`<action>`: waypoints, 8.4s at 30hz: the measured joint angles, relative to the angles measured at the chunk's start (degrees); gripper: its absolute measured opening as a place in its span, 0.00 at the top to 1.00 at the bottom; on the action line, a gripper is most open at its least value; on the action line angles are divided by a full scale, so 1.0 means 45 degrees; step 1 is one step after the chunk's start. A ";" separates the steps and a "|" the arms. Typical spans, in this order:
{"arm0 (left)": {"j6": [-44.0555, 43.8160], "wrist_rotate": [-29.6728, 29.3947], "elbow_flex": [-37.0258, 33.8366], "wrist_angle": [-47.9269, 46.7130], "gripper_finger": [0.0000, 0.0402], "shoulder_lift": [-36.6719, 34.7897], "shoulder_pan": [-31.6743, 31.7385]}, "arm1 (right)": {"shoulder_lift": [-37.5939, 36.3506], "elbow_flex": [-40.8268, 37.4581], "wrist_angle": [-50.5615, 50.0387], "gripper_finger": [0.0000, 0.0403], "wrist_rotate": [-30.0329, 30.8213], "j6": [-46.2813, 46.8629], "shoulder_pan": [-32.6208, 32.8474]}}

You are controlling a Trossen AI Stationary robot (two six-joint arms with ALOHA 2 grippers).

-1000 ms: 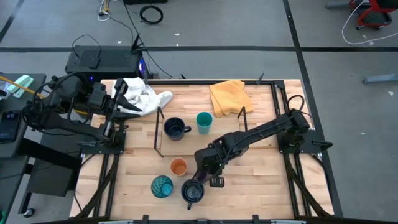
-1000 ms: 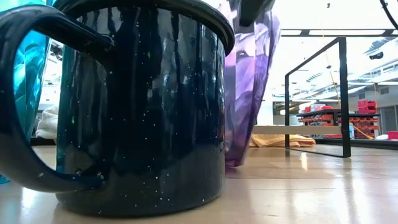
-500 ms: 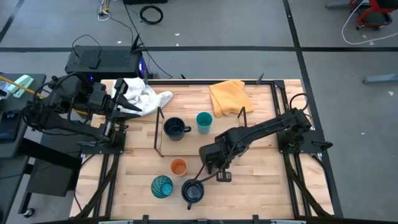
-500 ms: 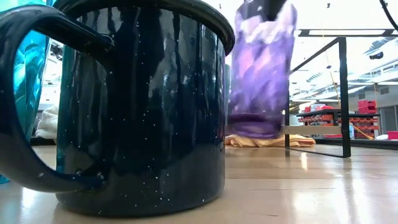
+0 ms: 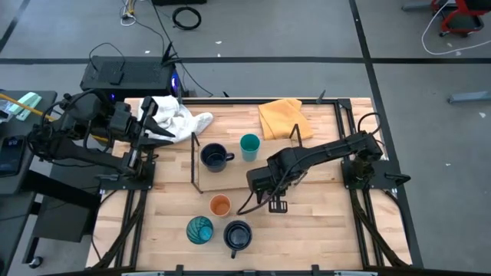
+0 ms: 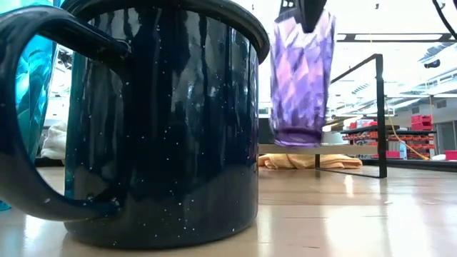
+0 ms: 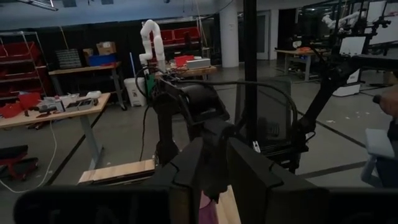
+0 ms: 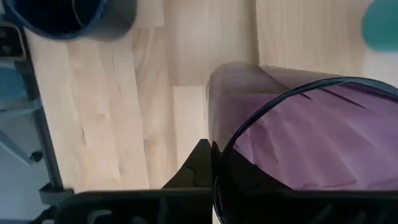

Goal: Stack small to large cups/mugs on shelf
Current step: Put the violet cup on the shelf, then put the dark blue mug on the shelf aligned with the other dark blue mug

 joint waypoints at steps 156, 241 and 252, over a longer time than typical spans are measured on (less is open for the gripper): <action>-0.0111 0.0000 0.0005 0.0011 0.79 0.0000 0.0001 | -0.0929 0.0349 -0.1447 0.75 0.1508 -0.1080 -0.4448; -0.7518 -0.1754 0.0010 -0.1875 0.93 0.5453 -0.6172 | -0.8716 -0.6573 0.4163 0.74 1.3245 1.1327 0.7857; -0.7014 -0.2602 -0.0005 -0.2048 0.92 0.5747 -0.5923 | -0.8298 -0.6573 0.4181 0.74 1.3096 1.1676 0.7857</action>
